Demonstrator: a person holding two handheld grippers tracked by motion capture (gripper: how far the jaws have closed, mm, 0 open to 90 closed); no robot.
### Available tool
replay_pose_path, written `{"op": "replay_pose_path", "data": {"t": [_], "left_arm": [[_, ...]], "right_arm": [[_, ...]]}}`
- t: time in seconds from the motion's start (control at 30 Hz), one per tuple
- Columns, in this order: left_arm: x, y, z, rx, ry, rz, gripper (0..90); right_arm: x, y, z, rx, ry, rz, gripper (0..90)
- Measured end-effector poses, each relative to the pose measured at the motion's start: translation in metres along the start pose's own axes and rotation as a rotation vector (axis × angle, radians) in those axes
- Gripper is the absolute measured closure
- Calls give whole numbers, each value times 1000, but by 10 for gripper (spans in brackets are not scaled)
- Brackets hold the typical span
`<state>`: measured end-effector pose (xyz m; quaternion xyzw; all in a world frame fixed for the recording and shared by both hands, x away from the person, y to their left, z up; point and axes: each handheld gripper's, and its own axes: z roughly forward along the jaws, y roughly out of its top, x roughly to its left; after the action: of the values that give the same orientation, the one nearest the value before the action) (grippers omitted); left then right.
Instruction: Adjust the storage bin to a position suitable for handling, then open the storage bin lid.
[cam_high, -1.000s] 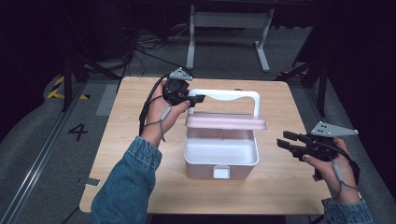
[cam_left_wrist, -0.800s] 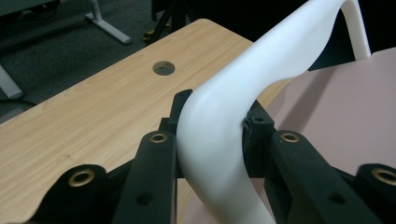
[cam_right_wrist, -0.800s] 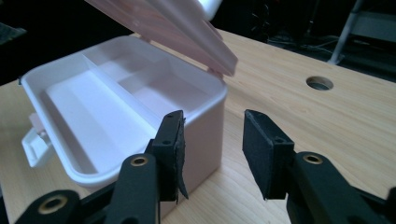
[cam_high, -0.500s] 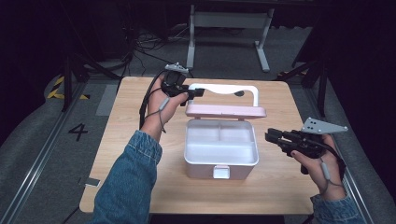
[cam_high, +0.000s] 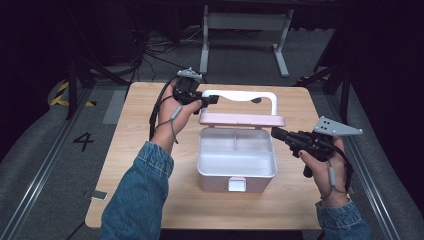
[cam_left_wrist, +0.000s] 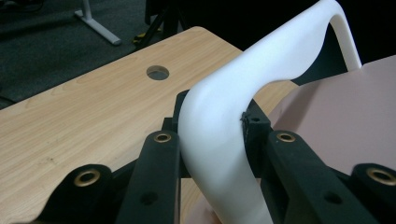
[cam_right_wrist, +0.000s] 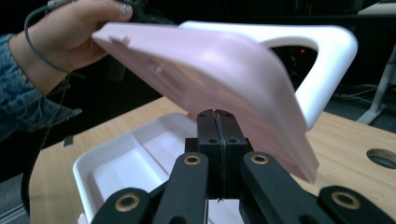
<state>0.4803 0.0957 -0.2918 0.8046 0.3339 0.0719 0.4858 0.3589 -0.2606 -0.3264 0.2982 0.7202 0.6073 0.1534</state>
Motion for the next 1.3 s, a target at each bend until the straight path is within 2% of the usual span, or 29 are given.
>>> {"op": "replay_pose_path", "data": {"t": [0.23, 0.3, 0.4, 0.43, 0.5, 0.53, 0.6, 0.7, 0.83, 0.93, 1.03, 1.17, 1.3], "left_arm": [[-1, -2, -1, -15, -8, -5, 736], [-1, -3, -1, -21, -18, -17, 706], [-2, -4, -2, -25, 1, -3, 586], [-3, -4, -6, -37, 26, 15, 552], [-4, -4, -11, -36, 46, 12, 510], [-2, -4, -13, -41, 53, 27, 500], [-2, -4, -20, -54, 59, 30, 494], [-5, -4, -34, -75, 61, 64, 471], [-17, -8, -58, -122, 48, 126, 450], [-25, -16, -80, -141, 77, 178, 432], [-32, -26, -96, -150, 59, 191, 423], [-39, -41, -104, -139, 33, 214, 406], [-44, -52, -99, -123, 14, 250, 361]], "right_arm": [[-1, 3, -5, -25, -16, 4, 900], [-1, 3, -5, -24, -12, 9, 900], [-1, 3, -5, -19, -10, 6, 900], [-2, 3, -5, -19, -10, 6, 900], [-3, 3, -5, -19, -10, 4, 900], [-2, 3, -6, -16, -9, 8, 900], [-3, 3, -6, -18, -9, 8, 900], [-3, 3, -6, -18, -8, 12, 900], [-4, 3, -7, -21, -1, 31, 900], [-4, 3, -7, -22, 5, 34, 900], [-4, 3, -7, -21, 7, 41, 900], [-4, 4, -6, -24, 10, 51, 900], [-4, 4, -5, -29, 16, 55, 900]]}}
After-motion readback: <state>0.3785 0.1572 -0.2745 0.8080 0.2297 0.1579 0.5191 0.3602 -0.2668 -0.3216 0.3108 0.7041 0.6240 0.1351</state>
